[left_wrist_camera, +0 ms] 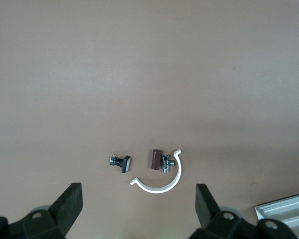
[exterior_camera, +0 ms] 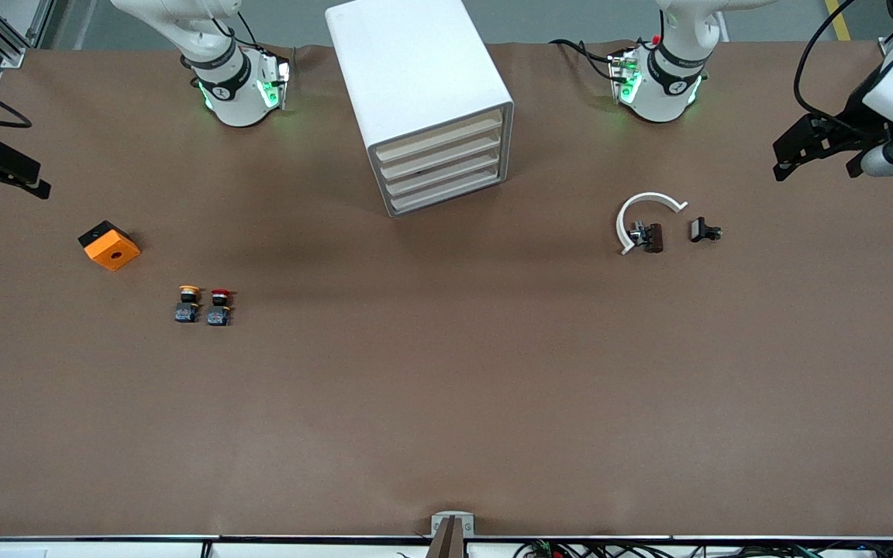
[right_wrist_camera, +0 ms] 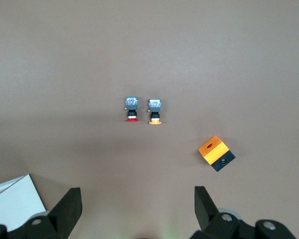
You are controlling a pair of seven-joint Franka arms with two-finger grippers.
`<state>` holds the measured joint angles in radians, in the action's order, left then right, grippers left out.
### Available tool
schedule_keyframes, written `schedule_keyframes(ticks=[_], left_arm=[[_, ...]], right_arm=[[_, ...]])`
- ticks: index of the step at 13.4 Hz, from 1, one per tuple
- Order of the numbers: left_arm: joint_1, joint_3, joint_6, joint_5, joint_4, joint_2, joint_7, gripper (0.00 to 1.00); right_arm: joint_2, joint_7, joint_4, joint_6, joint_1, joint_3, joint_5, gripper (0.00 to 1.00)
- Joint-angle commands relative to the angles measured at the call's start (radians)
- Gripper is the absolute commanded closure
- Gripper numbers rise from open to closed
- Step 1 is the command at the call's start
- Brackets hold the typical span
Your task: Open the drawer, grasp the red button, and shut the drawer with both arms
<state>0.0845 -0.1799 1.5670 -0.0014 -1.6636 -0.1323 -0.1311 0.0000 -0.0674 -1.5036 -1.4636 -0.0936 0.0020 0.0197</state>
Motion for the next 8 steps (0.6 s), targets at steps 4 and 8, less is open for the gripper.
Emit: schedule_keyframes(ticks=[4, 8], left_arm=[[0.055, -0.001, -0.016, -0.057, 0.025, 0.017, 0.018, 0.00], [0.047, -0.013, -0.015, 0.024, 0.013, 0.016, 0.015, 0.00]], right_arm=[[-0.145, 0.011, -0.202, -0.155, -0.023, 0.027, -0.006, 0.00], [-0.138, 0.012, -0.164, -0.106, -0.014, 0.023, -0.007, 0.00]])
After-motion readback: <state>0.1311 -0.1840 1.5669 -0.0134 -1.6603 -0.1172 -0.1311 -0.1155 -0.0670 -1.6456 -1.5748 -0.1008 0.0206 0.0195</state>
